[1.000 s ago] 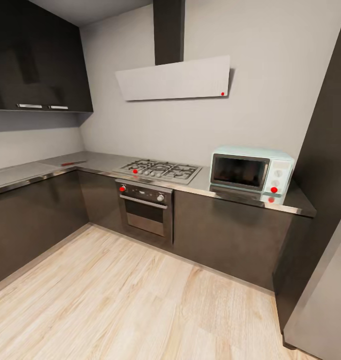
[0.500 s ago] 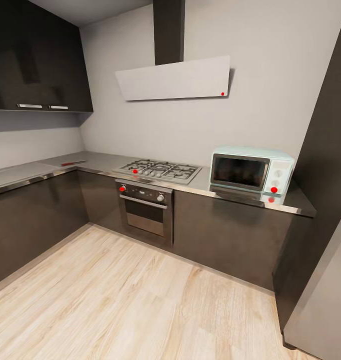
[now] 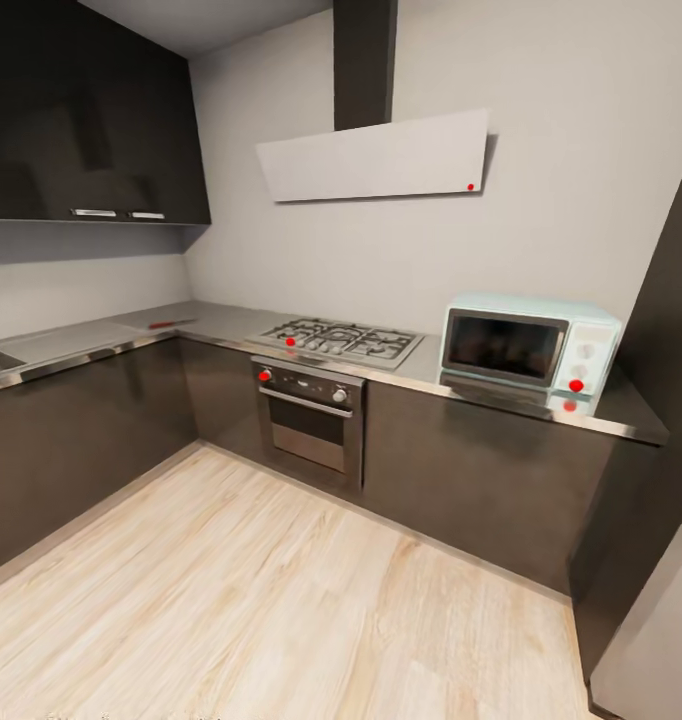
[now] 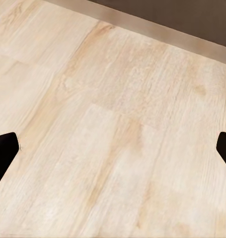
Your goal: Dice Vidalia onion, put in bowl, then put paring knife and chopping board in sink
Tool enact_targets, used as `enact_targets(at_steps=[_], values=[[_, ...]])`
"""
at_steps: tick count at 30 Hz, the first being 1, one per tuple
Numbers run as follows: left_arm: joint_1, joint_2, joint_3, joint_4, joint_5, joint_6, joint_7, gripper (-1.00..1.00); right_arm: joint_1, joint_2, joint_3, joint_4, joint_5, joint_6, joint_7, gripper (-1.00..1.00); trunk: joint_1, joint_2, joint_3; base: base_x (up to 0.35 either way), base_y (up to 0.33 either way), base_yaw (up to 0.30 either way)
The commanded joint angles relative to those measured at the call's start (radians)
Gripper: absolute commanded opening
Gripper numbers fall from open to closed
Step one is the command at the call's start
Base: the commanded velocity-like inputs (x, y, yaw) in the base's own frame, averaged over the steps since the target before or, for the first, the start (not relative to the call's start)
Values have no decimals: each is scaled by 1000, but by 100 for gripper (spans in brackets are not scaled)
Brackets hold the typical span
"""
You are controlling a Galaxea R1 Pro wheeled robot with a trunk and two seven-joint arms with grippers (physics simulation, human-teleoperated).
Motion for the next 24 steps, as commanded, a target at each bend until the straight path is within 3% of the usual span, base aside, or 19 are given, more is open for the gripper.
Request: enact_targets(at_steps=[1,24], values=[[-1,0,0,1,1,-3,0,100,0,0,0,0,1,-3,-3,100,0,0,-1,0,0,245],[-1,0,0,20,2,-4,0,100,0,0,0,8,1,-6,-3,100,0,0,-1,0,-1,247]])
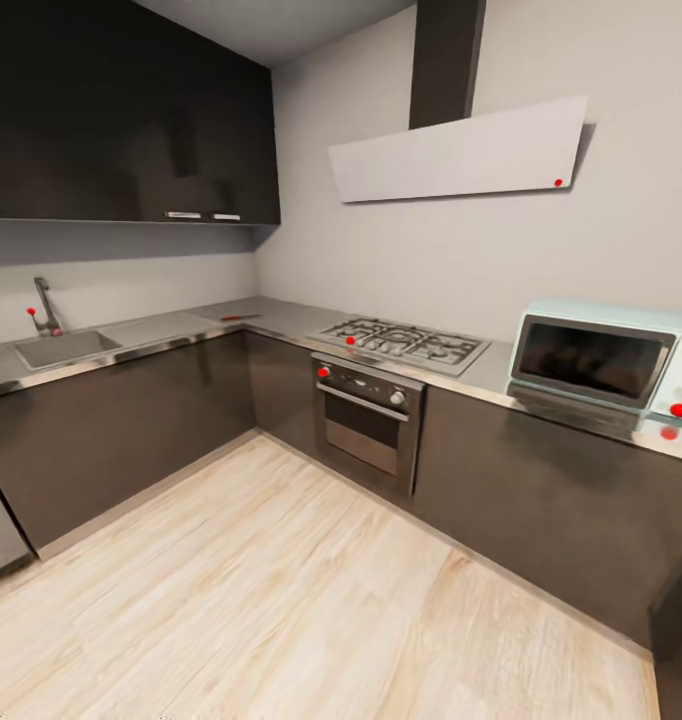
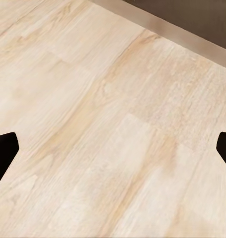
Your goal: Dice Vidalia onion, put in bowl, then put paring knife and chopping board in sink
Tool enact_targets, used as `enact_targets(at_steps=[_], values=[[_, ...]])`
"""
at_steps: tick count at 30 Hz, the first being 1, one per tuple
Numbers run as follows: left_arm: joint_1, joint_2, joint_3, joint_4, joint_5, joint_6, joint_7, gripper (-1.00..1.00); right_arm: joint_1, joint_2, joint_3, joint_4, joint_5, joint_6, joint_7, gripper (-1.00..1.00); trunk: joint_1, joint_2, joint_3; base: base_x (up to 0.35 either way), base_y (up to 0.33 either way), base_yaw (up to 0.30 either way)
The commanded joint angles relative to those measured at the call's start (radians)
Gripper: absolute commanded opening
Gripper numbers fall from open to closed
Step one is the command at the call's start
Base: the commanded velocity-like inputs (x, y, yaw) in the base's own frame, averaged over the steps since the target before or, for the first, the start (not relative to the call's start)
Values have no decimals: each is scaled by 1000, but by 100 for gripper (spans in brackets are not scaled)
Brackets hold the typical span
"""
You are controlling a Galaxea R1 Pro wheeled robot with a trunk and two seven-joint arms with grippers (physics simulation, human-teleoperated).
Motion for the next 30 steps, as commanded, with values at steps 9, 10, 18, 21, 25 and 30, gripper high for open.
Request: enact_targets(at_steps=[9,10,18,21,25,30], values=[[-1,0,0,4,1,-3,0,100,0,0,0,-1,1,-1,-3,100,0,0,-1,0,-124,247],[-1,0,0,4,4,-3,0,100,0,0,0,-1,1,-1,-3,100,0,0,-1,0,-225,247],[-1,6,11,3,92,-3,0,100,0,1,0,0,1,-1,-4,100,0,0,-1,0,-289,247],[-1,7,33,2,110,-3,0,100,0,0,0,3,1,-1,-3,100,0,0,-1,0,-315,247],[-1,8,55,2,116,-3,0,100,0,1,1,6,1,-1,-4,100,0,0,-1,0,-317,247],[-1,8,66,2,117,-3,0,100,0,2,1,14,1,-1,-3,100,0,0,-1,0,-317,247]])
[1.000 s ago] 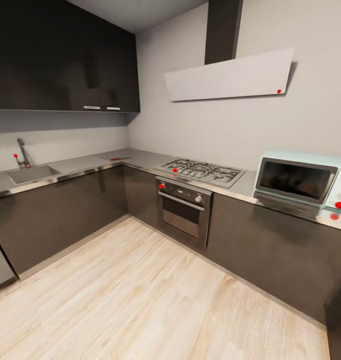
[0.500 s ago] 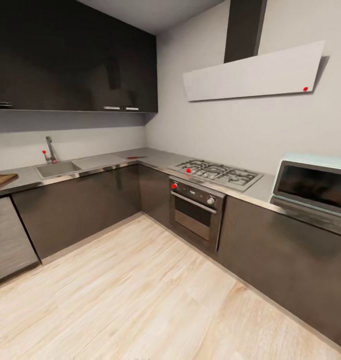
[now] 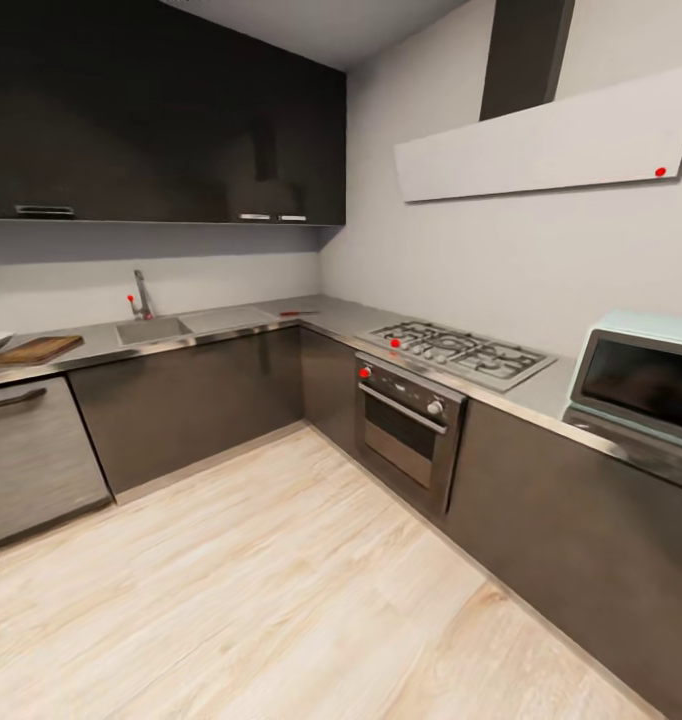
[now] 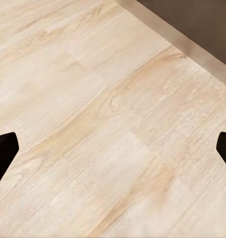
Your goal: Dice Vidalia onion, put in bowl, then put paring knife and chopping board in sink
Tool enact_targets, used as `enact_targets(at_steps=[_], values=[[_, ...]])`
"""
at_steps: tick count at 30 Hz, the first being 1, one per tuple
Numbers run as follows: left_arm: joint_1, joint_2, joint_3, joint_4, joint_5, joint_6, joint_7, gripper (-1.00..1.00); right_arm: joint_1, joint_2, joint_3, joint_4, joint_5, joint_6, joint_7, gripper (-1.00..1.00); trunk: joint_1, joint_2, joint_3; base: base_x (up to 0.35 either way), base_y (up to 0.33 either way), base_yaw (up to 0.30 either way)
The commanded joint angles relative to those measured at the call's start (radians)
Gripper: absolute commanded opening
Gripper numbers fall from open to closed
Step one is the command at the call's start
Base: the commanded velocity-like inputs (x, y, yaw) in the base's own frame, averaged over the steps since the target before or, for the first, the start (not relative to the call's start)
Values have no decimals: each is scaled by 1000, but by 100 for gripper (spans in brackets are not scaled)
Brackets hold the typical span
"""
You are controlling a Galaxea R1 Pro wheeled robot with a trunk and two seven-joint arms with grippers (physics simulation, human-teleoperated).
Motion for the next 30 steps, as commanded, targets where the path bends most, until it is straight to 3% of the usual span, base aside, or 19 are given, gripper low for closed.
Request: enact_targets(at_steps=[1,8,11,30], values=[[0,0,-1,0,10,-3,0,100,0,0,0,0,1,-2,-3,100,0,0,-1,7,-317,247],[0,11,1,0,11,-3,0,100,0,0,0,6,1,-2,-3,100,0,0,-1,125,-291,247],[0,14,22,1,20,-3,0,100,0,0,0,8,1,-2,-3,100,0,0,-1,270,-158,247],[0,16,37,0,23,-3,-1,100,0,0,2,13,1,-2,-3,100,0,0,-1,321,-8,247]])
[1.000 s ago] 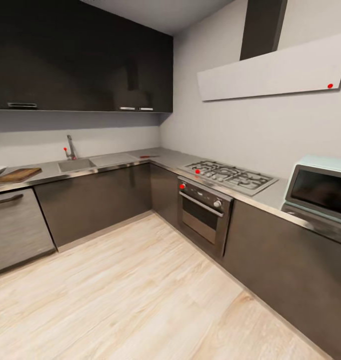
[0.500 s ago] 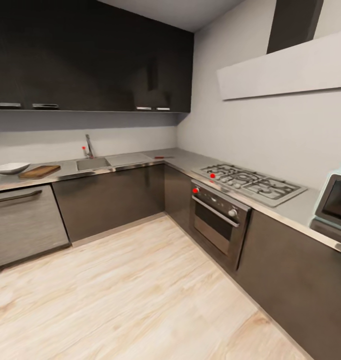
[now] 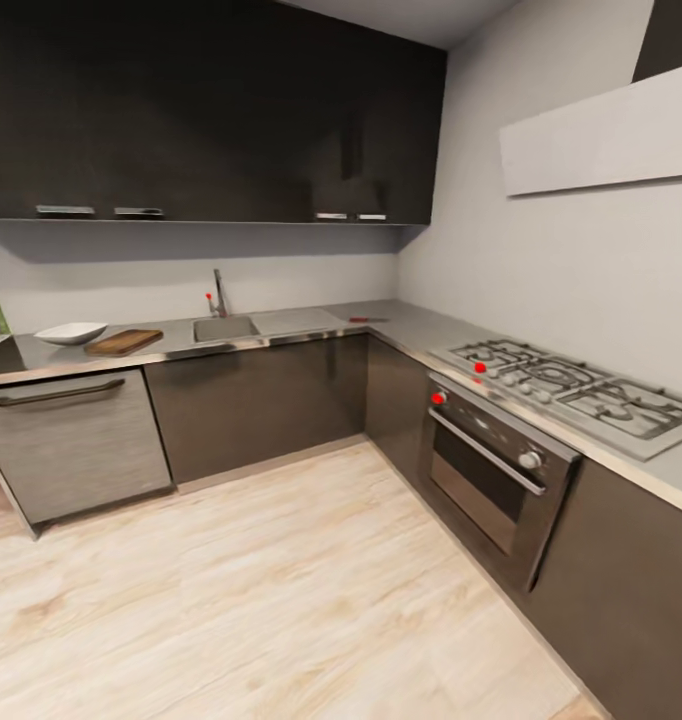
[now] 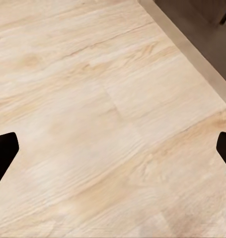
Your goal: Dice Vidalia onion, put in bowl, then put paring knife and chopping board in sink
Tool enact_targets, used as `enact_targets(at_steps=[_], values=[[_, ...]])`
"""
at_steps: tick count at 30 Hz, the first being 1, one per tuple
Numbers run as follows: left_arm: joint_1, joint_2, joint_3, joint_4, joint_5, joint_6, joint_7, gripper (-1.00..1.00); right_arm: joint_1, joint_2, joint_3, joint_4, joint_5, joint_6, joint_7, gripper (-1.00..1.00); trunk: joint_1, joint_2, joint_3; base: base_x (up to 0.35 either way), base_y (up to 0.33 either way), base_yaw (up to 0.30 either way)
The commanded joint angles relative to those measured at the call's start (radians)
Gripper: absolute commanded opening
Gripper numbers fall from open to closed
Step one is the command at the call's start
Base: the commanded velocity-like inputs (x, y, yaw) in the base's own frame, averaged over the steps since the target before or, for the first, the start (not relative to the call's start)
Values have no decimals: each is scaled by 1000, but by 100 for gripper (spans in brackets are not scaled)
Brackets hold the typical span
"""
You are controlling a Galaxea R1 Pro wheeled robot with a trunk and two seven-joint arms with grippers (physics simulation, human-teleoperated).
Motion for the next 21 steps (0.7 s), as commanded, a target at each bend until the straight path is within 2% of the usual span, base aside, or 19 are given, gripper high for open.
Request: enact_targets(at_steps=[1,7,13,21], values=[[-1,0,-2,1,10,-3,0,100,0,0,0,-1,1,-1,-4,100,1,0,-1,325,0,247],[-1,0,-2,1,10,-3,0,100,0,0,1,-1,1,-2,-4,100,1,0,-1,325,10,247],[-1,-1,-2,3,10,-3,-3,100,0,0,2,-1,1,-2,-4,100,1,0,-1,308,114,247],[-1,-1,-2,3,12,-3,-3,100,0,0,3,0,1,-1,-4,100,1,0,-1,179,53,247]])
